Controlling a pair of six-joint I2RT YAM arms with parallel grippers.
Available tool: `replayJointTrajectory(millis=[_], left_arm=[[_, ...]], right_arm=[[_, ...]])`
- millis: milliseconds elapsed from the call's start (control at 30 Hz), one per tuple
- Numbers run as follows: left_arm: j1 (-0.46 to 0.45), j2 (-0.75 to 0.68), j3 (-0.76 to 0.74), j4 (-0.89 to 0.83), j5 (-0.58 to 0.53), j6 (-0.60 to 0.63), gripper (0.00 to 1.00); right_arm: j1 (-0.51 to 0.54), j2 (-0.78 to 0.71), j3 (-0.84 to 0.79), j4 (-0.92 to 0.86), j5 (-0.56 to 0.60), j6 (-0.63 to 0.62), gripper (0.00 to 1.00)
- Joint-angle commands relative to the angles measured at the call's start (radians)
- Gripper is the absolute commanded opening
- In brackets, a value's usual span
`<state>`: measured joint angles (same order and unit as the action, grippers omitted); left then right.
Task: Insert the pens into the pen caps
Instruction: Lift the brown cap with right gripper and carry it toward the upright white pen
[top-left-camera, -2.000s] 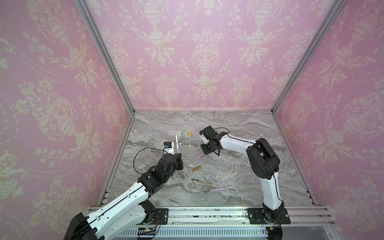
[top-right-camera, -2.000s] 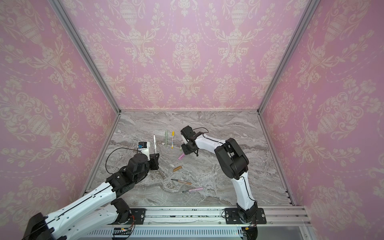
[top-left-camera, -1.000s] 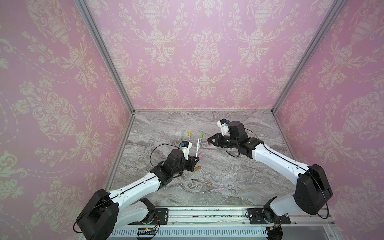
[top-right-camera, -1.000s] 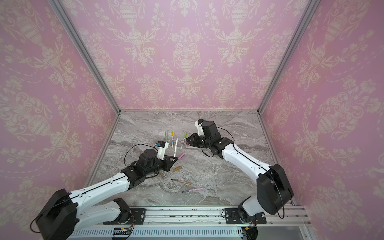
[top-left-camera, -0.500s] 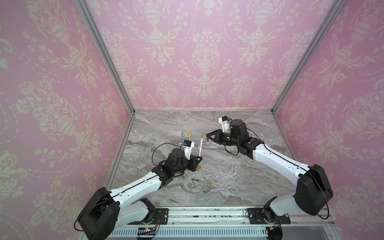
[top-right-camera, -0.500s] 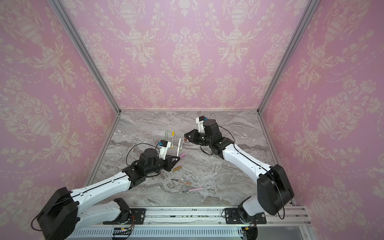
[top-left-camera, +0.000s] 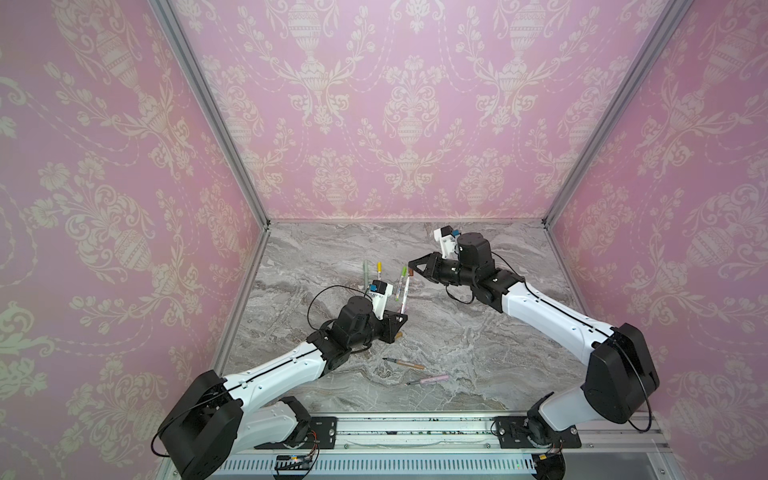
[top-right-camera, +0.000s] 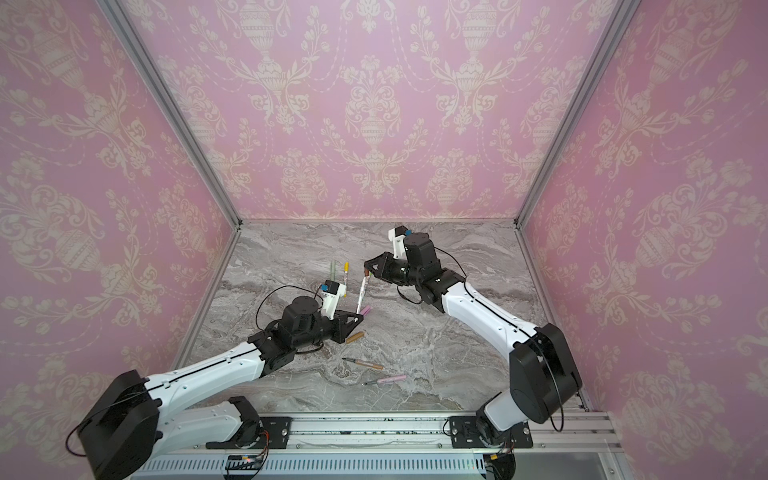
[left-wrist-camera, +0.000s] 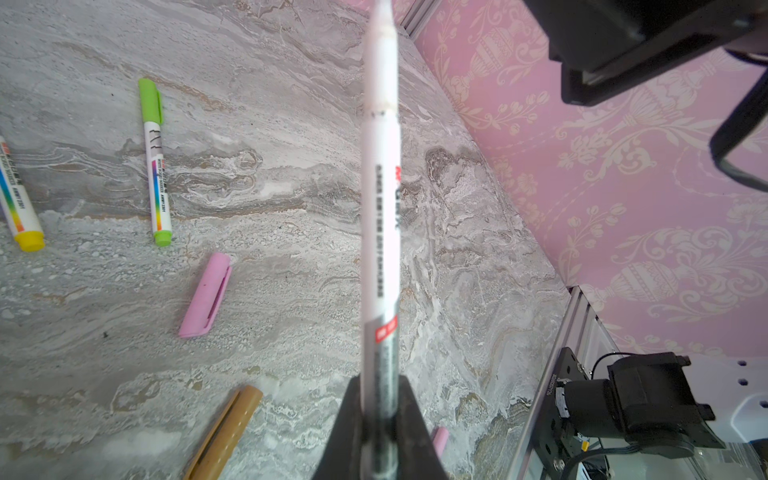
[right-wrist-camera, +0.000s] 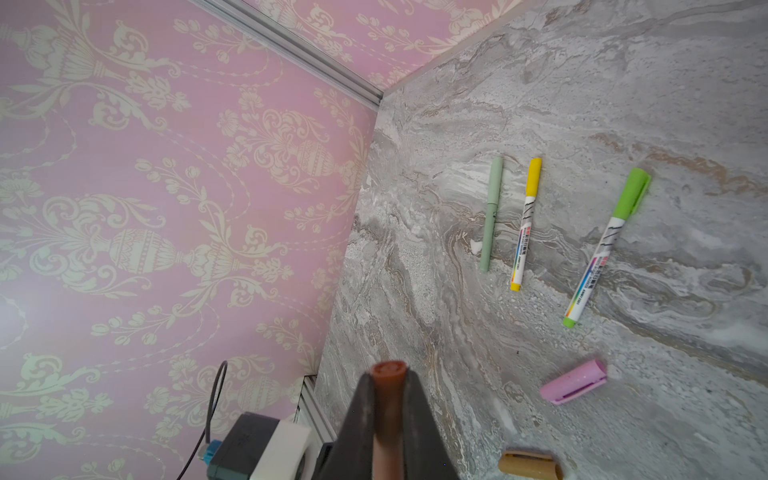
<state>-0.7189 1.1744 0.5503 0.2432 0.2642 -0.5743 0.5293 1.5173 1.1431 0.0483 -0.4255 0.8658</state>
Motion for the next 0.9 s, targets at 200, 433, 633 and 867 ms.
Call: replayJointTrajectory(millis=[200,433,633,867], left_arm=[[-0.01,-0.012,0.026,-0.011,-0.003,0.031,0.0],[-0.011,-0.015,0.023,-0.015,-0.01,0.036,0.0],[-0.012,-0.019,0.021,-0.014,-0.018,0.036,0.0],[-0.011,-0.021,0.024,-0.016,-0.026,0.038,0.0]], right_arm=[[-0.007,0.047,0.063,-0.006,-0.012,-0.011,0.0],[-0.006,0.051,0.063,-0.007,-0.013,-0.016,0.0],[-0.008,0.043,0.064,-0.027,0.002,-0.034,0.0],[-0.007,0.041,0.06,-0.029,-0.008,-0.037,0.0]])
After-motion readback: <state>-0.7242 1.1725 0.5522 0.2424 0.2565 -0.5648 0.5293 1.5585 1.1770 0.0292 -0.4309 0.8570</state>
